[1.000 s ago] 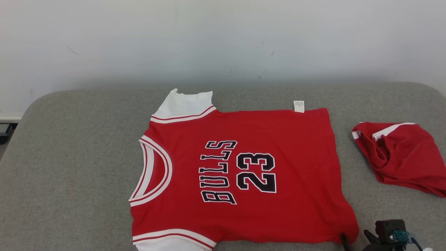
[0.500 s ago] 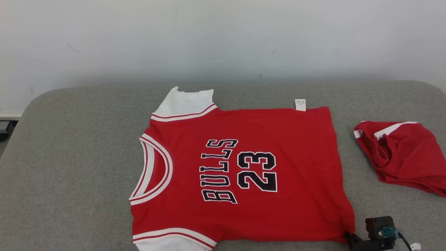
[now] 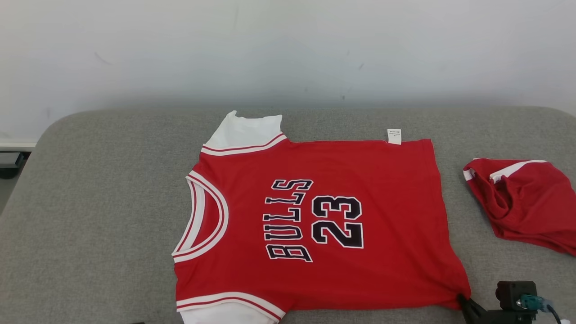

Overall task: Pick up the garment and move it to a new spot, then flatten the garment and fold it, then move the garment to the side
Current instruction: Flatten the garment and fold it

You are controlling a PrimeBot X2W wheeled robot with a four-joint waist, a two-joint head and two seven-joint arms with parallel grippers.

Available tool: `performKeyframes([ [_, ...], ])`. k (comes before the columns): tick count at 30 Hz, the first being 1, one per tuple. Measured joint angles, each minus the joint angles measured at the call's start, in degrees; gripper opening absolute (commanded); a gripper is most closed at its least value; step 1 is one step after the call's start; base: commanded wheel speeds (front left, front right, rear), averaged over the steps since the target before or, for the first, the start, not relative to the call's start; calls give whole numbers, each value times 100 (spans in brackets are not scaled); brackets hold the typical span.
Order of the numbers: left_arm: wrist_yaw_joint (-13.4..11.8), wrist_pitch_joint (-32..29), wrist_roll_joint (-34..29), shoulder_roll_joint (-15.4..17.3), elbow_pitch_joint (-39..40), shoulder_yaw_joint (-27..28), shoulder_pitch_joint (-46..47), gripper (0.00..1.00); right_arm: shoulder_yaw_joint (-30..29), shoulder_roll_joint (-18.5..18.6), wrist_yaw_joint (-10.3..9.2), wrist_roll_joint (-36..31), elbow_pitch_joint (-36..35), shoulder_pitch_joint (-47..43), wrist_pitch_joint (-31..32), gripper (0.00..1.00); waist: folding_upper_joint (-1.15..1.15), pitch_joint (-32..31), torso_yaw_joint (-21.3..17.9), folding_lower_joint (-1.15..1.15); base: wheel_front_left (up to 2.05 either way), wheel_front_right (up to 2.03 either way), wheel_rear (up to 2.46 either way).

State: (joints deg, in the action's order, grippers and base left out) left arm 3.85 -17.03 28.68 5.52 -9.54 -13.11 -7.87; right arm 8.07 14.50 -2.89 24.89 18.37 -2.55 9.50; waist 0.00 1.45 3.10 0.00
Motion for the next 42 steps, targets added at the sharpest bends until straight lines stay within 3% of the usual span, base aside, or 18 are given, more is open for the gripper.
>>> performKeyframes([
  [10, 29, 154, 37, 202, 914, 207, -156, 0, -216, 15, 408, 702, -670, -354, 179, 0, 0, -29, -48, 0, 0, 0, 0],
  [15, 77, 69, 0, 444, 1289, 257, -134, 0, -129, 282, 601, 788, -872, -375, 671, 0, 0, -39, -103, 0, 0, 0, 0],
  [22, 176, -420, -220, 889, 1310, 133, 478, 0, 19, 500, 619, 920, -918, 167, 1607, 0, 0, -65, -102, 0, 0, 0, 0],
  [32, 324, -1418, 230, 1310, 828, -69, 1618, 0, 24, 705, 609, 1419, -396, 1333, 3096, 0, 0, 69, -51, 0, 0, 0, 0],
  [42, 330, -2229, 601, 1508, -74, -243, 2813, 0, 200, 615, 316, 1595, 382, 2569, 4307, 0, 0, 380, -80, 1, 0, 0, 0],
])
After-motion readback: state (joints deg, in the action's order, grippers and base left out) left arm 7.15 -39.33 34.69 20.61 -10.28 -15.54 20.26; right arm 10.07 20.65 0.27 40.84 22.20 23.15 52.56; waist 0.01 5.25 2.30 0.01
